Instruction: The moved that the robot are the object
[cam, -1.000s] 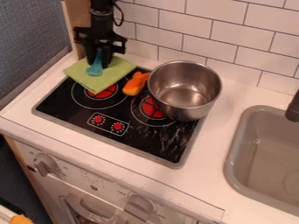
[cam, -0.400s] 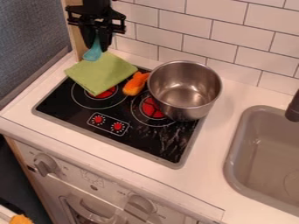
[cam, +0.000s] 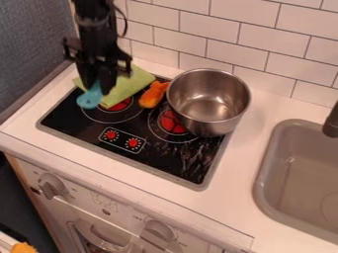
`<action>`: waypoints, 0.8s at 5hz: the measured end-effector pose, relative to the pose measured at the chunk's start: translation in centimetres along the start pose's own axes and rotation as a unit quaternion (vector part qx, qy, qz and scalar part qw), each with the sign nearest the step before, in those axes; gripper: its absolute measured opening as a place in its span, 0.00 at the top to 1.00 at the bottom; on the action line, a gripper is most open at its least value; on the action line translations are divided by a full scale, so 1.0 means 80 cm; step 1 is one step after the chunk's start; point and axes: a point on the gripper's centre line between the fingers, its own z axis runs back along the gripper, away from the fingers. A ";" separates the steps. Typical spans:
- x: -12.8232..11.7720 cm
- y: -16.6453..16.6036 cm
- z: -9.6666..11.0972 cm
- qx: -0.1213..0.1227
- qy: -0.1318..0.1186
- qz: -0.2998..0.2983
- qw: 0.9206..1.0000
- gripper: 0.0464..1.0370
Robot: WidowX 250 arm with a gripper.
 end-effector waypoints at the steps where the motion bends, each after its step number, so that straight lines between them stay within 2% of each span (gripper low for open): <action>1: -0.025 -0.008 -0.023 -0.027 -0.002 -0.055 0.998 0.70; 2: -0.034 -0.012 -0.033 -0.034 -0.009 -0.080 0.996 0.70; 3: -0.036 -0.017 -0.037 -0.028 -0.009 -0.091 0.995 0.70; 4: -0.040 -0.022 -0.043 -0.028 0.006 -0.094 0.995 0.63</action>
